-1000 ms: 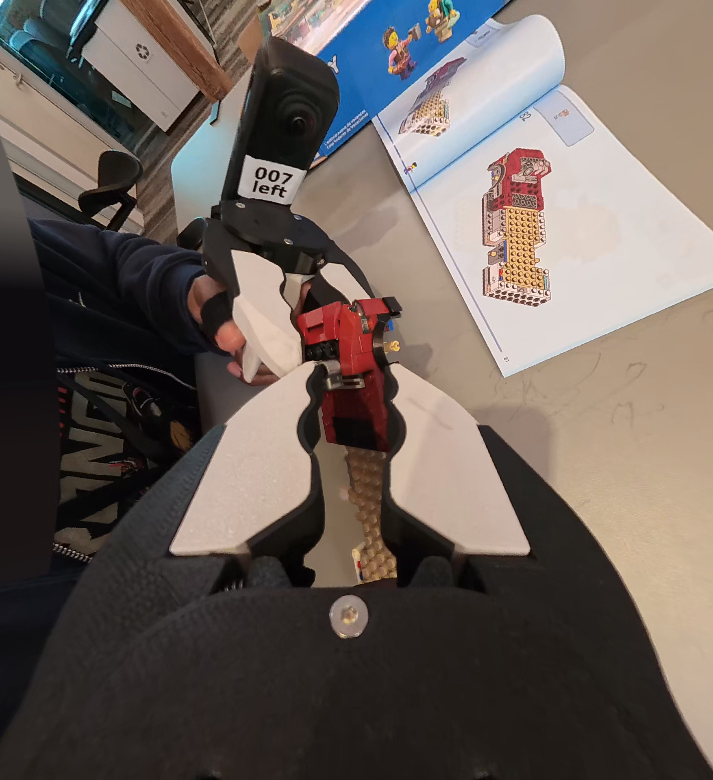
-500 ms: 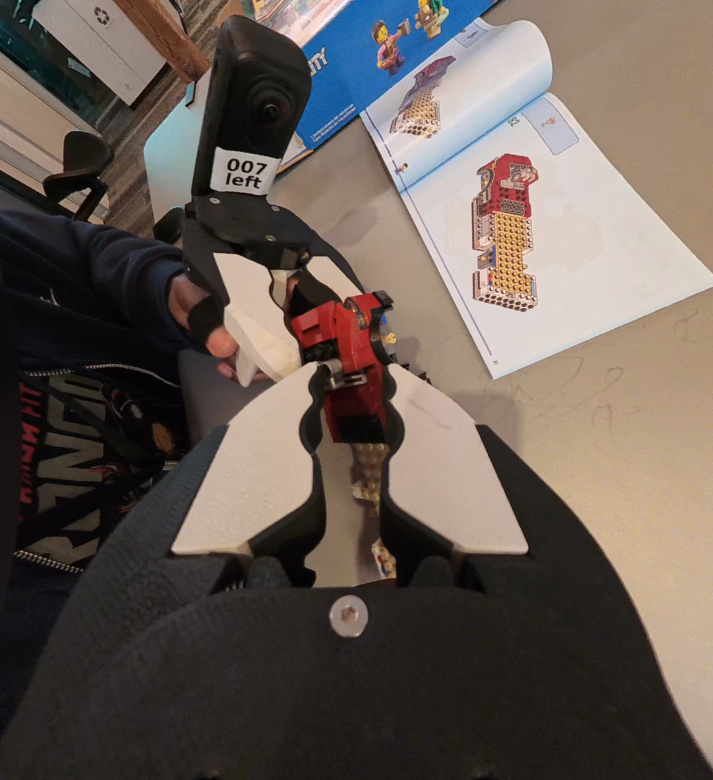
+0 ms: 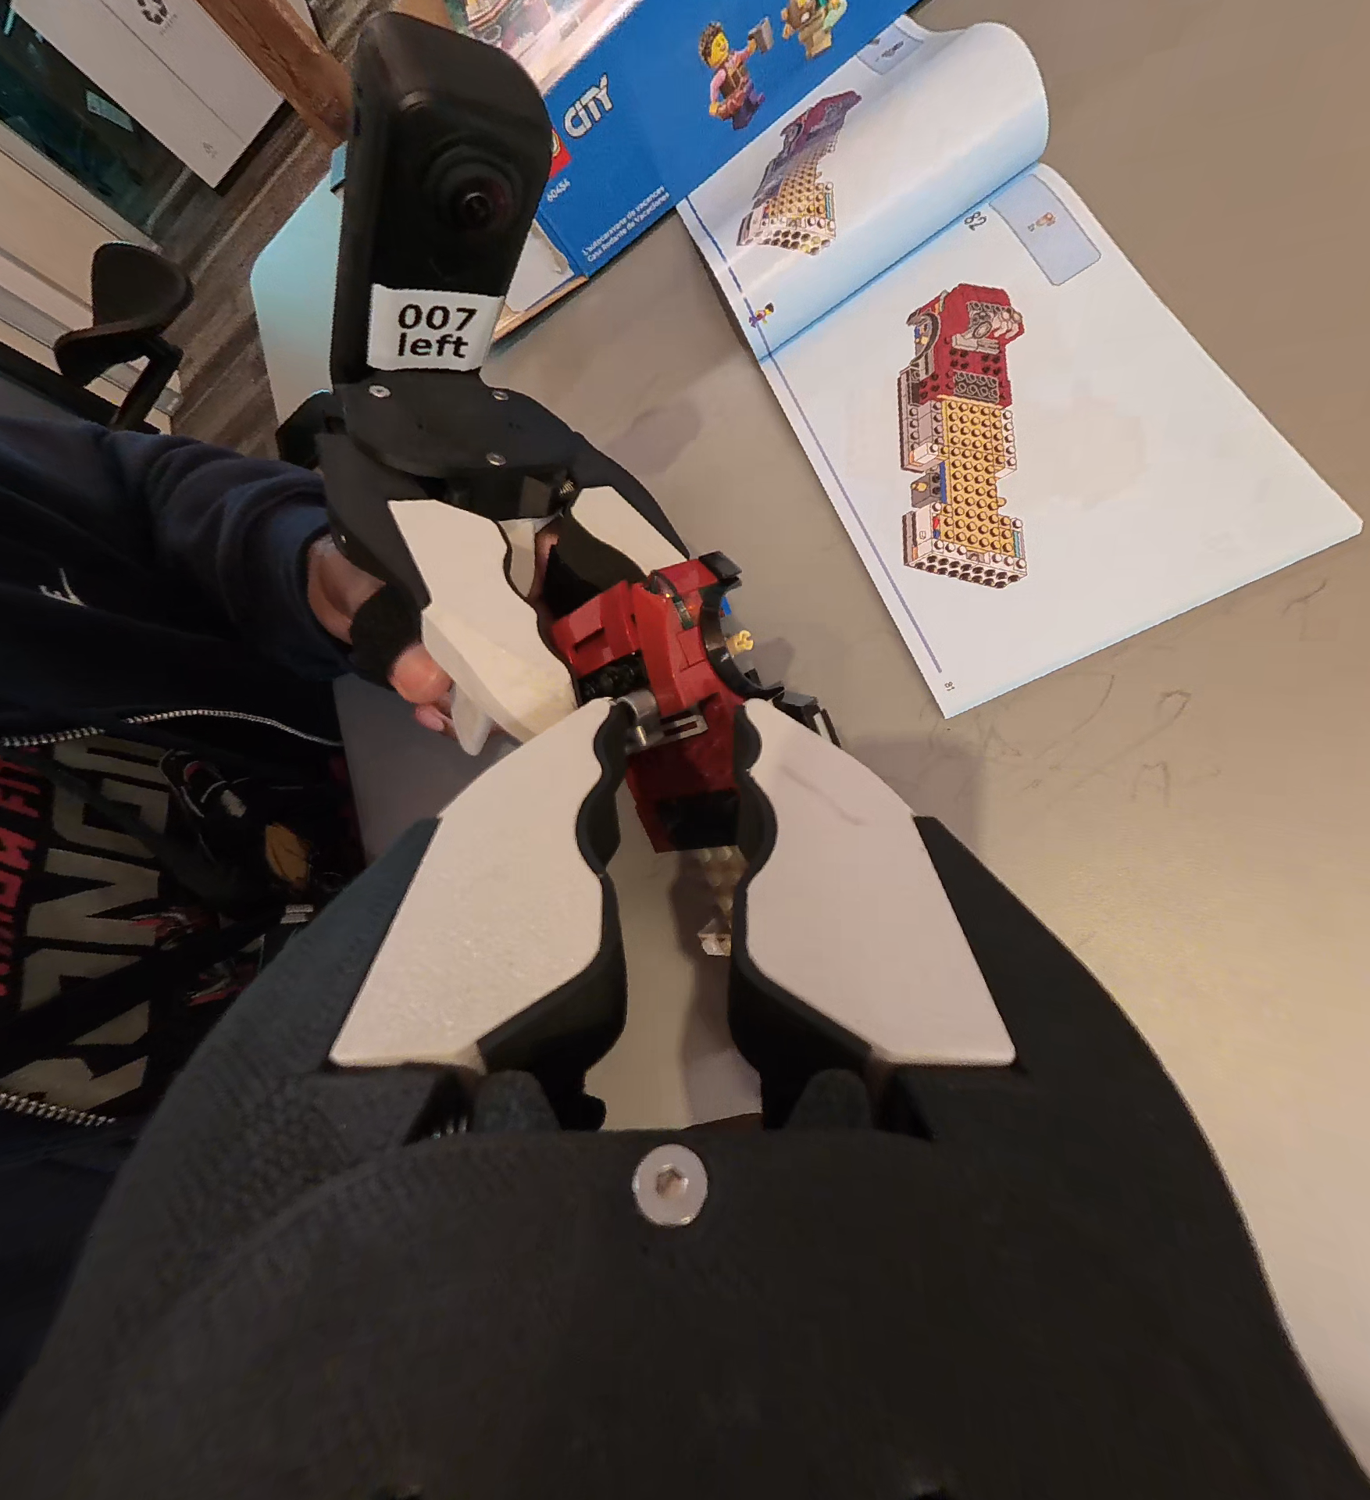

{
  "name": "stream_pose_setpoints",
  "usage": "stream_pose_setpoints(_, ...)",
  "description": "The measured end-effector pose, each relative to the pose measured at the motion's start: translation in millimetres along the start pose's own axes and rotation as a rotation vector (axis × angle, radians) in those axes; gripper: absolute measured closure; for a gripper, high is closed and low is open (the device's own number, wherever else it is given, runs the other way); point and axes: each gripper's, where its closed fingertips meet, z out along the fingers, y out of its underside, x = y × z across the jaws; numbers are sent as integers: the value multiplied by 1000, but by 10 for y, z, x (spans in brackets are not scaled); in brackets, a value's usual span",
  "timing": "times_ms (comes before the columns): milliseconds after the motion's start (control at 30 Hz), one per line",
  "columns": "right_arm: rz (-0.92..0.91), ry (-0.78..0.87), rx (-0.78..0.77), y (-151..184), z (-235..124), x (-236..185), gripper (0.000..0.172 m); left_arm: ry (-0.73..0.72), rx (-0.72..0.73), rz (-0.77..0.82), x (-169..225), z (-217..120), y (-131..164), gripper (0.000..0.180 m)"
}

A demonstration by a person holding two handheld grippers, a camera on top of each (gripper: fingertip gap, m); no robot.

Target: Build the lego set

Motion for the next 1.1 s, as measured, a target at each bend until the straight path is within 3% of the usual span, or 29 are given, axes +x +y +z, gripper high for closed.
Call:
stream_pose_setpoints(100, -26, 61, 9, -13, 17, 44, 146, 26, 0, -79, -27, -1, -5, 133)
stream_pose_setpoints(200, -71, 134, 21, -38, 58, 104, 145, 148, 19, -306, -63, -1, 1, 133)
stream_pose_setpoints(300, -115, 138, 30, -37, 64, 74, 133, 243, 62, -487, -95, -36, -54, 133)
stream_pose_setpoints(600, -249, 269, 129, -36, -144, 63, 126, 324, 180, -664, -184, -242, -169, 133)
stream_pose_setpoints(767, -143, 277, 203, 51, -248, 144, 129, 330, 269, -753, -184, -317, -158, 132)
stream_pose_setpoints(1100, -140, 291, 334, 226, -377, 252, 131, 184, 433, -810, -234, -357, -175, 133)
